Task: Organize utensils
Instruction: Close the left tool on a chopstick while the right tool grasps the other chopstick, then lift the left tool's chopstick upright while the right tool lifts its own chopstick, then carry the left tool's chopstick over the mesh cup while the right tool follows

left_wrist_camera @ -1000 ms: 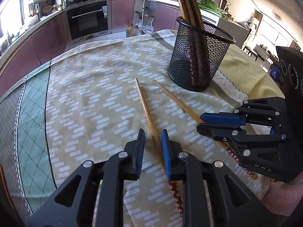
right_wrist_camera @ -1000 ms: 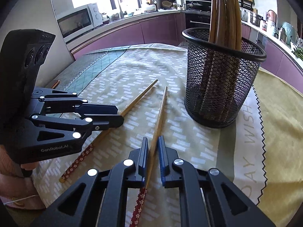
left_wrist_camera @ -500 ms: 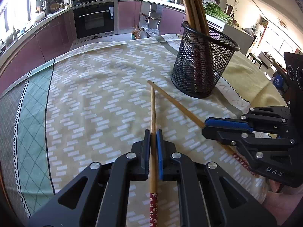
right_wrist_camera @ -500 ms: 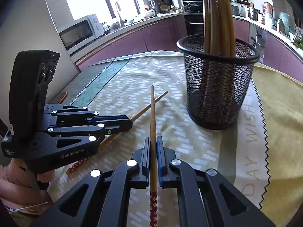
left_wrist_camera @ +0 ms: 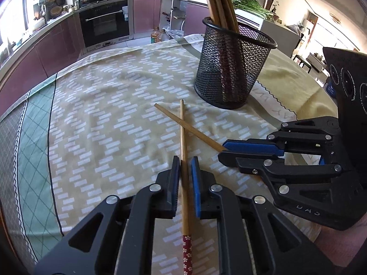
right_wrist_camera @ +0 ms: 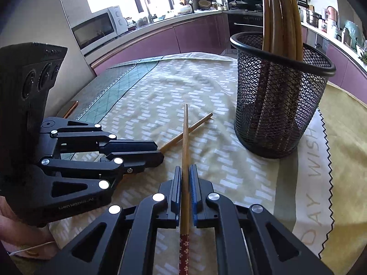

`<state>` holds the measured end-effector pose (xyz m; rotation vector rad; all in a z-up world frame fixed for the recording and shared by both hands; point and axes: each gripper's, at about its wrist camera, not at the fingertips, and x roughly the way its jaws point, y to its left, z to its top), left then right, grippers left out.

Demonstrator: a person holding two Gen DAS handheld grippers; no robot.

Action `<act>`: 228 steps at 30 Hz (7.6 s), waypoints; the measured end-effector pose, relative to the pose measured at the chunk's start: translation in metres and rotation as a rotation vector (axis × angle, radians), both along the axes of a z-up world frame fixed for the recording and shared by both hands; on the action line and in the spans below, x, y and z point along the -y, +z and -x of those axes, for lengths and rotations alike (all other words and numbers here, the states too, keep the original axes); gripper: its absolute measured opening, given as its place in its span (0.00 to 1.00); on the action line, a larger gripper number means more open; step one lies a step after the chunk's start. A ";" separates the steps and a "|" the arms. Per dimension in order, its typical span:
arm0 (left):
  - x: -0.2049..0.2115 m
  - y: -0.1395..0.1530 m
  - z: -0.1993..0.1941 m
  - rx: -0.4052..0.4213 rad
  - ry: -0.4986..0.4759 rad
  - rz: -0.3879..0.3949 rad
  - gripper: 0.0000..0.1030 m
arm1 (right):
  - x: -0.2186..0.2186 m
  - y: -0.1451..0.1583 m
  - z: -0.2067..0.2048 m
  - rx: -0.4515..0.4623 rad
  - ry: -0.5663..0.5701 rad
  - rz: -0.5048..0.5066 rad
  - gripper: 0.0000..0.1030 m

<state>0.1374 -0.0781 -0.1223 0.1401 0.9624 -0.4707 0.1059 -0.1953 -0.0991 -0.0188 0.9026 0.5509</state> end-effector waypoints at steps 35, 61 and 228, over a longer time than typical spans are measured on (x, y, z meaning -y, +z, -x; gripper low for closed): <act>-0.011 0.047 0.014 0.087 0.019 0.128 0.07 | 0.020 0.056 0.022 0.158 -0.012 -0.137 0.05; -0.026 0.076 0.024 0.132 0.004 0.252 0.07 | 0.034 0.066 0.023 0.191 -0.037 -0.170 0.06; 0.005 0.187 0.002 0.290 -0.154 0.287 0.07 | 0.058 0.151 -0.010 0.387 -0.071 -0.230 0.06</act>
